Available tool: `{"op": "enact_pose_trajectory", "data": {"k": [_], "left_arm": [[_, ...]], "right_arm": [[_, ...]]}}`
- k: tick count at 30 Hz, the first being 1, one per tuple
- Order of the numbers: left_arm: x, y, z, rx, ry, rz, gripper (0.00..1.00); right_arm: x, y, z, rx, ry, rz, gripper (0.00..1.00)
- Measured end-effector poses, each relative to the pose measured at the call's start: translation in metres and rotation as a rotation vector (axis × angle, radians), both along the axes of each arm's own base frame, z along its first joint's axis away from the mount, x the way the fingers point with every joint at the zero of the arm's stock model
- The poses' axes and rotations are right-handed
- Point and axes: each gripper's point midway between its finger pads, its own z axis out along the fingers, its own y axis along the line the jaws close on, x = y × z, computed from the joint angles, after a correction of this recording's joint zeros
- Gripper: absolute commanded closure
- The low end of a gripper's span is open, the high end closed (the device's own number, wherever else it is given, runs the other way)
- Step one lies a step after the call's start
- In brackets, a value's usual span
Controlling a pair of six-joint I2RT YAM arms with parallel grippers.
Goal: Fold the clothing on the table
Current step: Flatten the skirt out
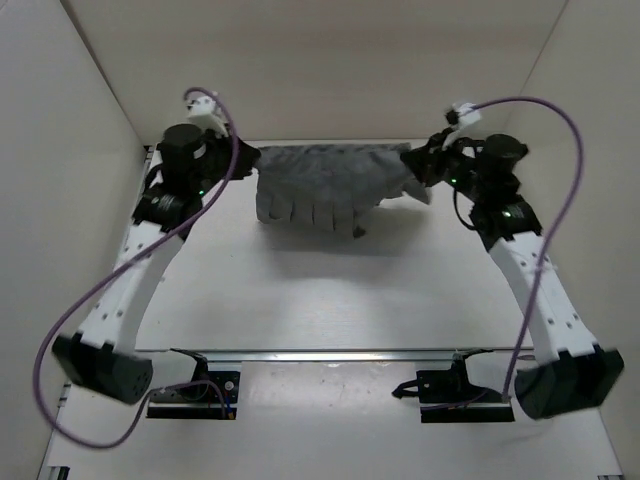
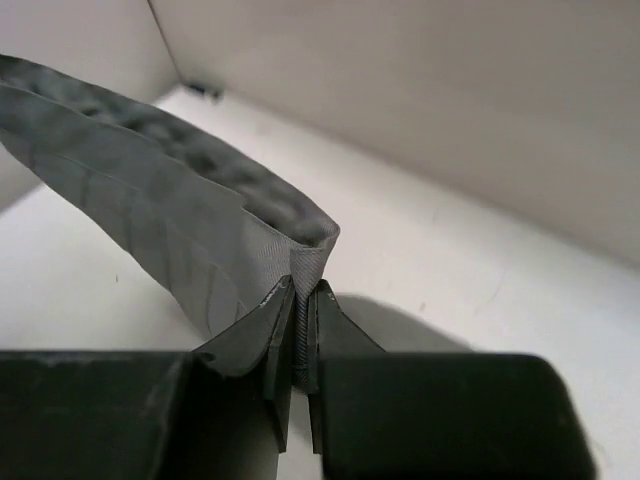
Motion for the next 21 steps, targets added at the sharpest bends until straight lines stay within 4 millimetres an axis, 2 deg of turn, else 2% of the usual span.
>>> {"op": "enact_pose_trajectory", "data": {"k": [1,2,4,7,10,12,15,18,21], "left_arm": [[-0.013,0.006,0.026,-0.023,-0.062,0.009,1.00],[-0.028,0.014,0.054,-0.050,-0.133,0.022,1.00],[-0.058,0.029,0.097,-0.098,-0.242,0.045,1.00],[-0.092,0.040,0.142,-0.143,-0.357,0.045,1.00],[-0.108,0.041,0.164,-0.169,-0.412,0.025,1.00],[-0.105,0.040,0.160,-0.166,-0.400,0.018,1.00],[-0.086,0.040,0.139,-0.144,-0.349,0.029,1.00],[-0.054,0.039,0.099,-0.103,-0.268,0.049,1.00],[-0.020,0.038,0.059,-0.059,-0.187,0.062,1.00]], "right_arm": [[-0.014,-0.003,0.026,0.012,-0.069,0.003,0.99],[-0.026,-0.008,0.045,0.021,-0.120,0.000,1.00],[-0.053,-0.017,0.080,0.036,-0.215,0.000,1.00],[-0.078,-0.016,0.104,0.047,-0.280,0.045,1.00],[-0.092,-0.016,0.113,0.060,-0.296,0.098,1.00],[-0.092,-0.017,0.112,0.062,-0.289,0.121,1.00],[-0.080,-0.017,0.100,0.064,-0.247,0.152,1.00],[-0.058,-0.014,0.083,0.075,-0.192,0.187,1.00],[-0.022,-0.011,0.050,0.086,-0.105,0.215,1.00]]}}
